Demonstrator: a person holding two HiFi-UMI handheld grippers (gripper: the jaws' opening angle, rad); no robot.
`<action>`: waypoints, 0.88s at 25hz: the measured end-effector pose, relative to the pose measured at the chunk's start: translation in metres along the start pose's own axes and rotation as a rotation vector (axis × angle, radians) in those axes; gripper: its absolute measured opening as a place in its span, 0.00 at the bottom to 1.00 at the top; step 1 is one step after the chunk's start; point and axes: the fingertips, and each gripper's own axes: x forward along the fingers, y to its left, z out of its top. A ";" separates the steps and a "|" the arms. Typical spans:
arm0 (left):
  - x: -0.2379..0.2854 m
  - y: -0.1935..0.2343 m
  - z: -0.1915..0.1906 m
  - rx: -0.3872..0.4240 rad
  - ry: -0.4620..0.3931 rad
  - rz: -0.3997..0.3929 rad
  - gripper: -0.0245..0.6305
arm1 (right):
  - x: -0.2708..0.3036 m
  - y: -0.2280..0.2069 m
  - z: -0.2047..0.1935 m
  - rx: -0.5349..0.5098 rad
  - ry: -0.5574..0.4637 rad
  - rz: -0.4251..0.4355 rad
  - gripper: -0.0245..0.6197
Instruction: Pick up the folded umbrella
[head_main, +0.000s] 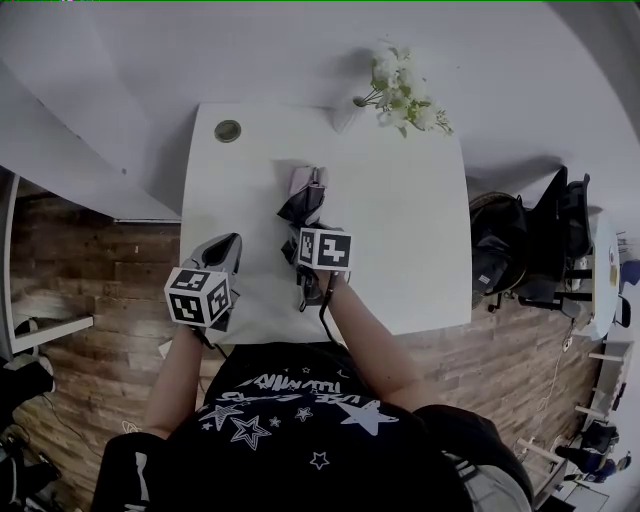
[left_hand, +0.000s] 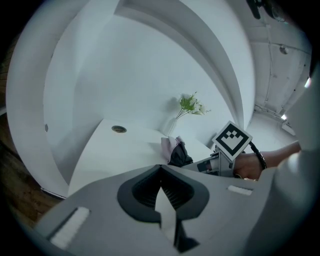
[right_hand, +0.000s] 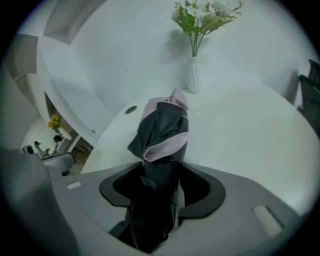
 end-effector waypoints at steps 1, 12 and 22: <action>0.000 0.000 0.000 0.000 0.000 -0.002 0.04 | 0.000 0.002 0.000 0.003 0.000 0.010 0.43; -0.005 -0.014 -0.005 0.014 -0.002 0.011 0.04 | -0.013 -0.002 0.007 0.071 -0.048 0.177 0.40; -0.029 -0.051 0.004 0.059 -0.077 0.087 0.04 | -0.075 -0.026 0.014 0.092 -0.149 0.254 0.40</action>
